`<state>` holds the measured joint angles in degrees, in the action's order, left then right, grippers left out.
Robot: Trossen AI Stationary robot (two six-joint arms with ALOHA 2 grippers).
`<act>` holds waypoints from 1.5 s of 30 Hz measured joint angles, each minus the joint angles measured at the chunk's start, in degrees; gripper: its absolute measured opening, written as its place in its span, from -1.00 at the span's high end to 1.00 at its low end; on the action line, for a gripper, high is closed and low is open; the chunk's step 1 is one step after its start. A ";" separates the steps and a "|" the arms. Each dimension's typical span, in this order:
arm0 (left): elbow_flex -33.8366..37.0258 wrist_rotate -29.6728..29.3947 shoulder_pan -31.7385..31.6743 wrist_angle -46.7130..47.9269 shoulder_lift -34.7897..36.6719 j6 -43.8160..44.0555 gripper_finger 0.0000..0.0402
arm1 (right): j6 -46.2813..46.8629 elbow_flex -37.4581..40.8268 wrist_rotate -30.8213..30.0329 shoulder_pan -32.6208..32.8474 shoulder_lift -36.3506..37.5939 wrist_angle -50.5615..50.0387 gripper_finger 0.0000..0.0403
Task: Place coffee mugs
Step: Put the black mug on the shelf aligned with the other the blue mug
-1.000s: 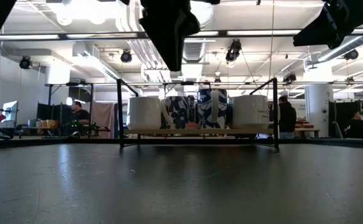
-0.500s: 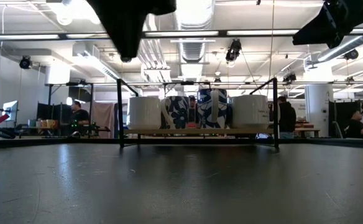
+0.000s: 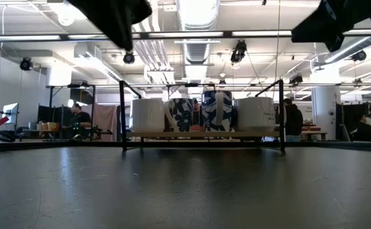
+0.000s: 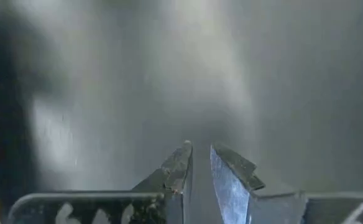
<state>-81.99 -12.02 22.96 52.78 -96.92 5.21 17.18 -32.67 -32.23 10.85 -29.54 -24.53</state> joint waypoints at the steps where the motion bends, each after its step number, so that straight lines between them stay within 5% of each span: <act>1: 1.91 0.09 0.29 -3.06 1.67 0.06 0.80 | 2.43 -0.02 2.06 0.00 -0.77 1.13 0.40; 10: 19.03 4.64 1.12 -31.60 9.88 -0.23 0.80 | 30.83 -0.02 23.79 0.00 -8.42 2.31 0.40; 18: 22.56 13.49 0.56 -33.27 9.52 -1.50 0.80 | 50.19 -1.84 32.76 3.28 -16.45 1.35 0.40; 22: 23.87 19.51 -0.95 -33.18 9.54 -3.18 0.80 | 52.54 -9.96 32.15 6.12 -21.09 -7.72 0.40; 30: 27.27 25.25 -0.90 -43.41 6.90 -4.40 0.80 | 51.11 -30.64 34.10 12.53 -38.21 -43.31 0.40; 45: 28.23 17.06 4.19 -52.27 5.87 -2.21 0.80 | 50.20 -44.73 36.50 23.71 -55.76 -43.17 0.40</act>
<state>-53.76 5.04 27.14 0.50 -91.05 3.00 67.37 -77.39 4.27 34.57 -85.30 -67.70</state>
